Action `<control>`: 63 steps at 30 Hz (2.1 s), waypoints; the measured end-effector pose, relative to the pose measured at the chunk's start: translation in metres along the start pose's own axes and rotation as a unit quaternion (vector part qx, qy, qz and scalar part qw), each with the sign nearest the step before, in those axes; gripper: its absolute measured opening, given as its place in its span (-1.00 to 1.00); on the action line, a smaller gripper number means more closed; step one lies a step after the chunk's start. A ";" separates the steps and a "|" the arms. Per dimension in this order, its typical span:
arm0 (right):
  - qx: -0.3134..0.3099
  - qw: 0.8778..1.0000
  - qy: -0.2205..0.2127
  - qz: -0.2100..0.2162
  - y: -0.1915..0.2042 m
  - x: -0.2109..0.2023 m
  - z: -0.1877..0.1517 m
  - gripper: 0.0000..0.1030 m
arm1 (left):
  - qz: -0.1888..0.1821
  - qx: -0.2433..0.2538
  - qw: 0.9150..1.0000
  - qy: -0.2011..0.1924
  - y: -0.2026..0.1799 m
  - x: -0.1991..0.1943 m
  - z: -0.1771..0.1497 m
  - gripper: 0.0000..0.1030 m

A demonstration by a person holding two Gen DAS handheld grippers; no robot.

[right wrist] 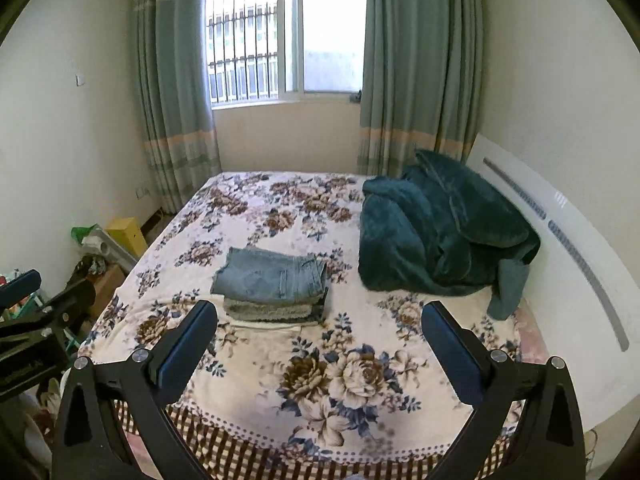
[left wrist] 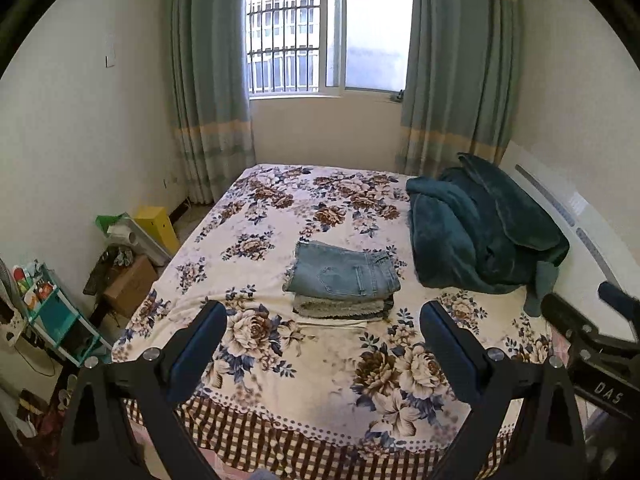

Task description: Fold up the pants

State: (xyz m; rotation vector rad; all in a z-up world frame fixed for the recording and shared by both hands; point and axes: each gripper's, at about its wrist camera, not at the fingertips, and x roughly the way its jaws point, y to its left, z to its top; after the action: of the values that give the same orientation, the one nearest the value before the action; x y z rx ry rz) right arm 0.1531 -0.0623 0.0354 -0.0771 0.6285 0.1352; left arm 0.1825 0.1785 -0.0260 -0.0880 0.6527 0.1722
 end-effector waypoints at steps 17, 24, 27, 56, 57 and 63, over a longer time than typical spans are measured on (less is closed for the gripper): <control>0.011 1.000 0.001 0.005 0.017 -0.009 0.007 1.00 | 0.016 -0.004 1.000 -0.007 0.015 -0.015 -0.008 1.00; 0.009 1.000 0.002 0.011 0.023 -0.004 0.006 1.00 | 0.021 -0.006 1.000 -0.009 0.021 -0.016 -0.007 1.00; 0.009 1.000 0.003 0.014 0.025 -0.003 0.005 1.00 | 0.021 -0.004 1.000 -0.010 0.022 -0.017 -0.007 1.00; 0.009 1.000 0.002 0.019 0.037 -0.002 0.003 1.00 | 0.030 -0.013 0.999 -0.012 0.037 -0.023 -0.002 1.00; 0.009 1.000 0.002 0.019 0.038 -0.001 0.003 1.00 | 0.031 -0.013 0.999 -0.013 0.037 -0.024 -0.001 1.00; 0.010 1.000 0.002 0.021 0.039 -0.002 0.005 1.00 | 0.033 -0.014 0.999 -0.014 0.037 -0.024 0.001 1.00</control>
State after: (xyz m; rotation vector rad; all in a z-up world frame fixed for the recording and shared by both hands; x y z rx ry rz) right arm 0.1485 -0.0232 0.0393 -0.0450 0.6359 0.1684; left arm 0.1578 0.2120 -0.0118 -0.0902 0.6248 0.2450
